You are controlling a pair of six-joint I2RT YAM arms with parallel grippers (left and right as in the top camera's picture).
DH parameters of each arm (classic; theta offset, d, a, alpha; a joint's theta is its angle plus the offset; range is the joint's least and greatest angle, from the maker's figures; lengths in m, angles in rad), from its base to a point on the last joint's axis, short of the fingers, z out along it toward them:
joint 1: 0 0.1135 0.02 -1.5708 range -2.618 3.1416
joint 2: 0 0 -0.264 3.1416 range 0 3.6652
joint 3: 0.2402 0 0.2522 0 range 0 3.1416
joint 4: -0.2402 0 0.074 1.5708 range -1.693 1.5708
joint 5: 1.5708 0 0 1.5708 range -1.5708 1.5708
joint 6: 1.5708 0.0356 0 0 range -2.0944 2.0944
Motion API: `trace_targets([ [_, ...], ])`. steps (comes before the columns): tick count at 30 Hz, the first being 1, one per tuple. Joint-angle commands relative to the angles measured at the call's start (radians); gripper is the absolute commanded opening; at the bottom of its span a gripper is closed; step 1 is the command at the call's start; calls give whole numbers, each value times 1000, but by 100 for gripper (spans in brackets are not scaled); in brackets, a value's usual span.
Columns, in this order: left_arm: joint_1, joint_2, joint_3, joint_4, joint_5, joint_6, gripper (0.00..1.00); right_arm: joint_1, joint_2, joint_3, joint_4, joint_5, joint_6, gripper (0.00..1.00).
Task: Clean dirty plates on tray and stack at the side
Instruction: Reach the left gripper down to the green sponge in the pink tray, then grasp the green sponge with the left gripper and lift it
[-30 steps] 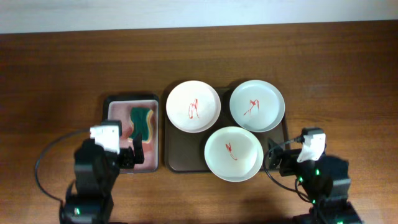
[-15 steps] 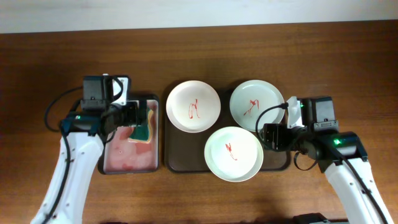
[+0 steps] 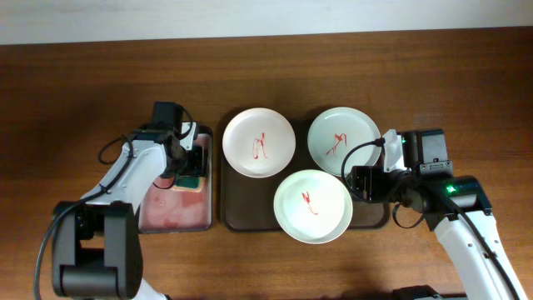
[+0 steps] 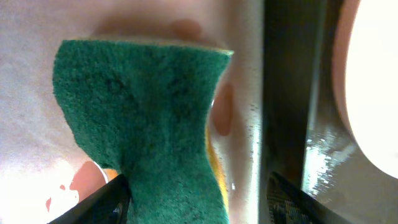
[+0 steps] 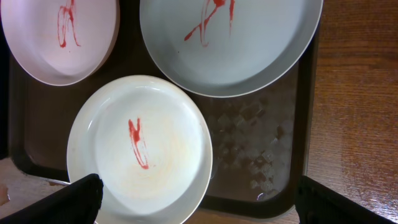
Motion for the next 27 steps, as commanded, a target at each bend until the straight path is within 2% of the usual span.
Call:
trace_targets([
  [1,-5,45,7,-2,-39,-3,67,-4,0,20,3,-9,7,99],
  [6,-5,44,5,-13,-43,-33,61,-4,0,20,3,-9,7,99],
  [8,-5,45,-2,3,-43,-33,55,-4,0,20,3,-9,7,99],
  [12,-5,45,-22,25,-43,-33,20,-4,0,20,3,-9,7,99],
  [13,-5,45,-22,24,-43,-33,8,-4,0,20,2,-9,7,99],
  [14,-5,45,-23,24,-43,-33,1,-4,0,20,1,-9,7,99],
  [18,-5,41,-13,-40,-43,-32,0,-4,0,20,-17,-9,6,99],
  [21,-3,-20,82,-162,-43,-33,0,-4,0,20,-24,-9,6,99],
  [24,-3,-128,124,-166,-43,-60,0,-4,0,20,-24,-9,7,99],
  [27,-3,-141,116,-172,-49,-59,0,-4,0,20,-23,-9,7,99],
])
